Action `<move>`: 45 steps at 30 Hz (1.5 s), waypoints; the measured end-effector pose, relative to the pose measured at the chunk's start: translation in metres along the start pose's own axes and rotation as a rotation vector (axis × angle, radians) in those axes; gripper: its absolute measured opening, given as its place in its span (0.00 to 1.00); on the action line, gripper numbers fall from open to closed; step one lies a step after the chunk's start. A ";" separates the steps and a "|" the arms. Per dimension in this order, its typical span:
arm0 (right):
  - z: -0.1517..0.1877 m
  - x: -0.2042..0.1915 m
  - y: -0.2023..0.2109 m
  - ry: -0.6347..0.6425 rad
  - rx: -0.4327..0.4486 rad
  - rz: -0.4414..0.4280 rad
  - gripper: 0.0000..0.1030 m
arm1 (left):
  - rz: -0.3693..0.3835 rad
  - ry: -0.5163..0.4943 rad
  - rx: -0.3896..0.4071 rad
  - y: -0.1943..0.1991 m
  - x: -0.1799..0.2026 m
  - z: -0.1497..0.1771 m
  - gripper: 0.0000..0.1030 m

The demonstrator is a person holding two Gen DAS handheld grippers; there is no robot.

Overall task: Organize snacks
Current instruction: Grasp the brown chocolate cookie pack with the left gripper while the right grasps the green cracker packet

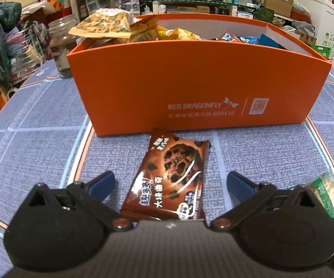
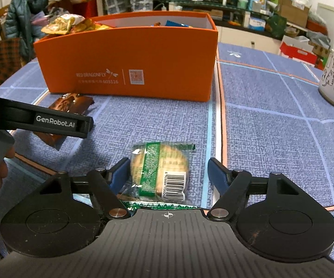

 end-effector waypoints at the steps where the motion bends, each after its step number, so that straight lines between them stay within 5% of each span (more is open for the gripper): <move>1: -0.001 -0.001 0.000 0.004 0.001 -0.005 0.53 | 0.002 -0.001 0.000 0.000 0.000 0.000 0.99; 3: -0.002 -0.002 0.002 0.011 0.002 -0.015 0.38 | 0.009 -0.001 -0.002 0.000 0.001 0.000 0.99; 17: -0.003 -0.004 0.002 0.013 -0.002 -0.022 0.38 | 0.016 -0.005 0.002 0.002 0.006 0.002 0.97; 22: -0.004 -0.002 0.004 -0.003 -0.013 -0.053 0.36 | 0.061 -0.032 0.012 0.010 0.011 0.001 0.62; 25: -0.004 -0.004 0.005 0.003 -0.014 -0.065 0.36 | 0.081 -0.026 0.002 0.012 0.010 0.000 0.54; 37: -0.005 -0.004 0.005 -0.002 -0.020 -0.086 0.36 | 0.111 0.067 -0.010 0.015 -0.006 -0.003 0.49; 45: -0.007 -0.001 0.011 0.000 -0.002 -0.089 0.35 | 0.071 -0.007 0.060 0.033 0.004 -0.005 0.49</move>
Point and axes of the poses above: each gripper's, at about its wrist camera, not at the fingertips, and y roughly against the way its jaws point, x to its right, z to its underside, the point moved 4 cm from there along -y, roughly the way its jaws point, and after that the axes turned 7 degrees about y, right-handed, at the moved point
